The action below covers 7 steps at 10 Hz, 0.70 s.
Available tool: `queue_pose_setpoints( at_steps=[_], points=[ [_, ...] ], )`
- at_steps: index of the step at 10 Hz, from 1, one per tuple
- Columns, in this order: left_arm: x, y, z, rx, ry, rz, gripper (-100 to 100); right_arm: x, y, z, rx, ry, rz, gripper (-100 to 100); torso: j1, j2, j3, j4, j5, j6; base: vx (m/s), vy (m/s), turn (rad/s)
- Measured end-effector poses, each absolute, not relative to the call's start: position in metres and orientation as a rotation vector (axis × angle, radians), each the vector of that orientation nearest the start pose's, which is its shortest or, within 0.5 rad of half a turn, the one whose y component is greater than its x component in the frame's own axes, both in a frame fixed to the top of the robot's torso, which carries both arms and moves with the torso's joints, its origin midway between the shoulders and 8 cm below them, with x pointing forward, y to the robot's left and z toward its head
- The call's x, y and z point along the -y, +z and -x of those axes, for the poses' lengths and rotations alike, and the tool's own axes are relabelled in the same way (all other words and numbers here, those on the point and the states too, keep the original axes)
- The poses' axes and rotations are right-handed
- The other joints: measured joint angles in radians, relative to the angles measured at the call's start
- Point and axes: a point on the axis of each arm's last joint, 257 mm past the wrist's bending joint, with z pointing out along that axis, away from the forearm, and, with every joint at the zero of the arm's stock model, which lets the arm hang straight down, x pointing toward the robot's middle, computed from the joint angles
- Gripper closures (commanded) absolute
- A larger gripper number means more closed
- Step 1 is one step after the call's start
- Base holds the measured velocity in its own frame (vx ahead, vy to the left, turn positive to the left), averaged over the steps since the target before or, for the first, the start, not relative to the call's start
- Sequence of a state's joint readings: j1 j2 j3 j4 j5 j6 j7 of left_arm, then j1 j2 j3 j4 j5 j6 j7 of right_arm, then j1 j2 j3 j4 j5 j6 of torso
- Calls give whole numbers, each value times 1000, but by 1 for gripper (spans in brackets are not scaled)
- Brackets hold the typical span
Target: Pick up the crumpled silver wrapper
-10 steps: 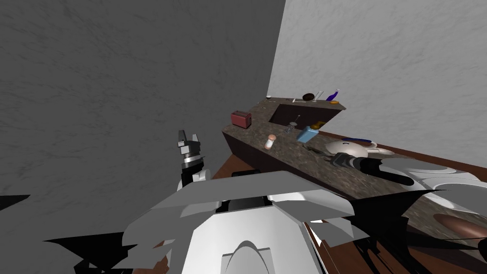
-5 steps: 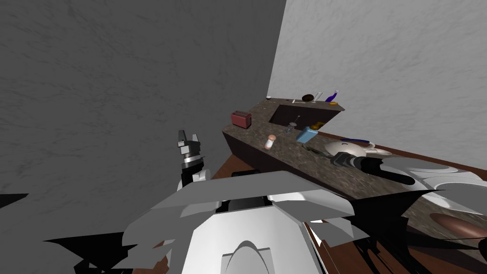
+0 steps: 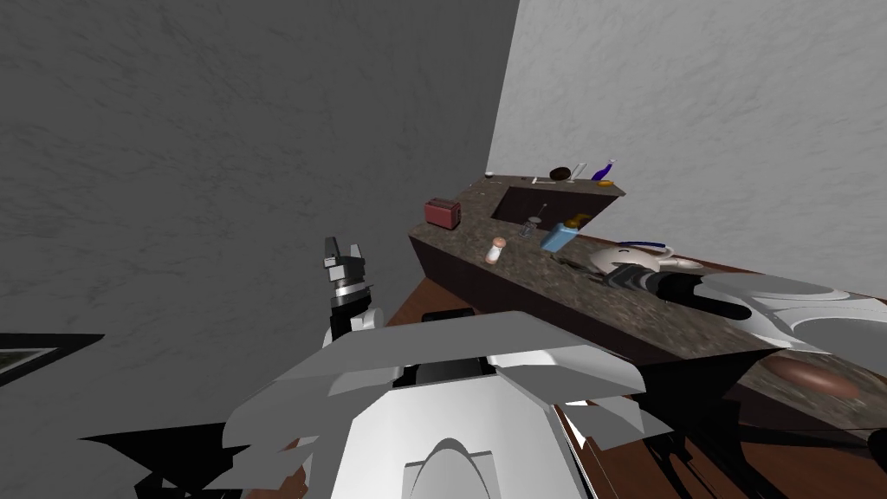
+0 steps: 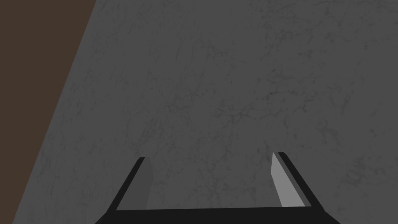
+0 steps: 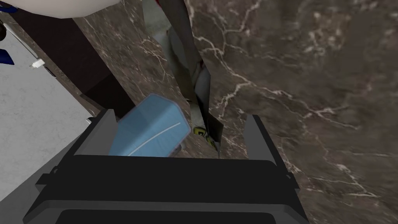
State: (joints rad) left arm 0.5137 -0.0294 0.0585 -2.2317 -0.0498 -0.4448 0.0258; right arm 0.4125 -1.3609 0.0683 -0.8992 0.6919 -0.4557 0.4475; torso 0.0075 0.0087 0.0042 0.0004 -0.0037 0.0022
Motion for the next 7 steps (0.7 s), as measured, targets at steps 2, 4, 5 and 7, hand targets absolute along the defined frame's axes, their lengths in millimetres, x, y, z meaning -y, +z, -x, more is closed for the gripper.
queue_pose_setpoints(
  at_steps=[2, 4, 5, 7],
  points=[
    [-304, -13, -356, -683, -1202, 747, 0, 778, -256, -267, -2333, -733, 636, -100, 1, 1, 0, 0, 0, 0, -114, 115, -37],
    [-304, -13, -356, -683, -1201, 747, 0, 775, -253, -271, -2327, -720, 630, -100, -7, -8, -4, -2, -1, 0, 97, -63, 12],
    [-304, -13, -356, -683, -1201, 747, 0, 770, -257, -267, -2341, -703, 668, -100, -12, -15, -8, -3, -3, -1, 161, -113, 52],
    [-304, -13, -356, -683, -1201, 747, 0, 762, -274, -249, -2383, -673, 747, -100, -17, -20, -11, -5, -4, -1, 171, -138, 49]
  ],
)
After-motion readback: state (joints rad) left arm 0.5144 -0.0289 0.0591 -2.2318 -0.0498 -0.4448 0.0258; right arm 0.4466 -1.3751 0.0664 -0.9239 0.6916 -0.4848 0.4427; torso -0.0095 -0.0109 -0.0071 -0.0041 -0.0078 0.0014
